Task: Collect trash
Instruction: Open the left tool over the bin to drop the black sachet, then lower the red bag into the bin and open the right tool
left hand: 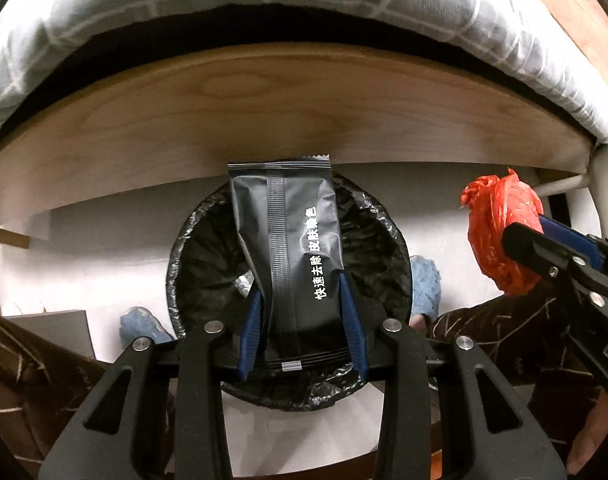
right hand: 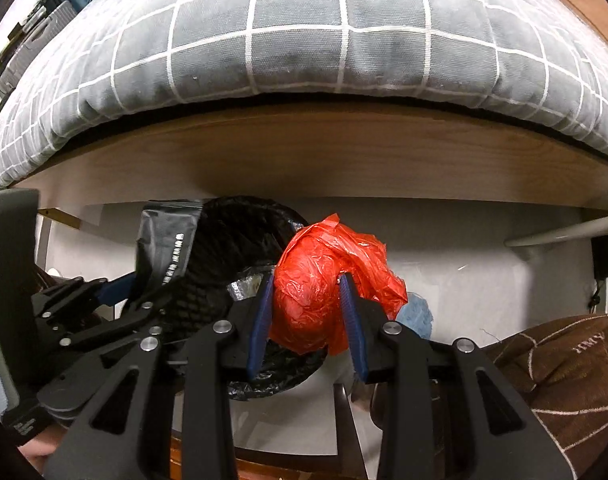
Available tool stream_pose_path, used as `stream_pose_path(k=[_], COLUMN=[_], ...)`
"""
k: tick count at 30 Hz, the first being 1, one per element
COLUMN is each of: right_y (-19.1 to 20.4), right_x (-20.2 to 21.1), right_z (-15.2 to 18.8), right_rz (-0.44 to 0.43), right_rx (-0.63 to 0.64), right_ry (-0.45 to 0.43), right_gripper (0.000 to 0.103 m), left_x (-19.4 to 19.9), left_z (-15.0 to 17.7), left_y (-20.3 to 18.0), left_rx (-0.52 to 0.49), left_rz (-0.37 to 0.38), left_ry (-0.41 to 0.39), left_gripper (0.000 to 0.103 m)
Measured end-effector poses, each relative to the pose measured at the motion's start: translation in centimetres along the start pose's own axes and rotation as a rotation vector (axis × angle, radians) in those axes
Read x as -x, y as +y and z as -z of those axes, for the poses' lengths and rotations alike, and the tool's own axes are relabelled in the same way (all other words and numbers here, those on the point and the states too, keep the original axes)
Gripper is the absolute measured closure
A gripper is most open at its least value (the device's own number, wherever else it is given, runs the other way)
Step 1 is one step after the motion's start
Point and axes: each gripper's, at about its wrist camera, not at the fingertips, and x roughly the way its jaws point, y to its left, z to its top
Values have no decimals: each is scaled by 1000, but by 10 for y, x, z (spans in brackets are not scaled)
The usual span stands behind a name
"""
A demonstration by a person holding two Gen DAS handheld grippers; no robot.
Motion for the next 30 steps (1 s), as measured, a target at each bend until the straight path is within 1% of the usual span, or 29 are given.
stream_pose_path(k=[5,7,10,12,14,16,22,25,28,30], right_y=[12,10,15,16,19,23,40,50,60,65], right_x=[-7,-8,-11,-11,-13,-16,-25,-29,-32,-32], right_z=[-1,1,2,1,0,-1,-5,-8,-10,-11], right_rz=[5,5,6,6,0,-7,-25,-30,-33,-42], right_rx=[8,13,18,24,30,32,55,67,70,67], right_ry=[7,5,4,6,8,14,20,23,26,30], right_gripper=[71,71,71,71,71,71,71,71,71,71], left_x=[-20,-22,-19,-17,-15,-13,-8,-2,8,13], left_z=[-2,-2,-2,-2,-1,-1,1,3,5,7], left_y=[-2,-6,-7,-5,1,9,36,54,72,81], left_rx=[-22,-34,-32,-28,-22,-9,42,75,109,116], left_rz=[-13,-22,-22,-26,-51,-61,-93,-108,-103,-108], left_ry=[27,17,-7,-12,-24,-27,-39,-48,-69,-79], left_gripper=[66,65,60,54,40,37,21,18,10,9])
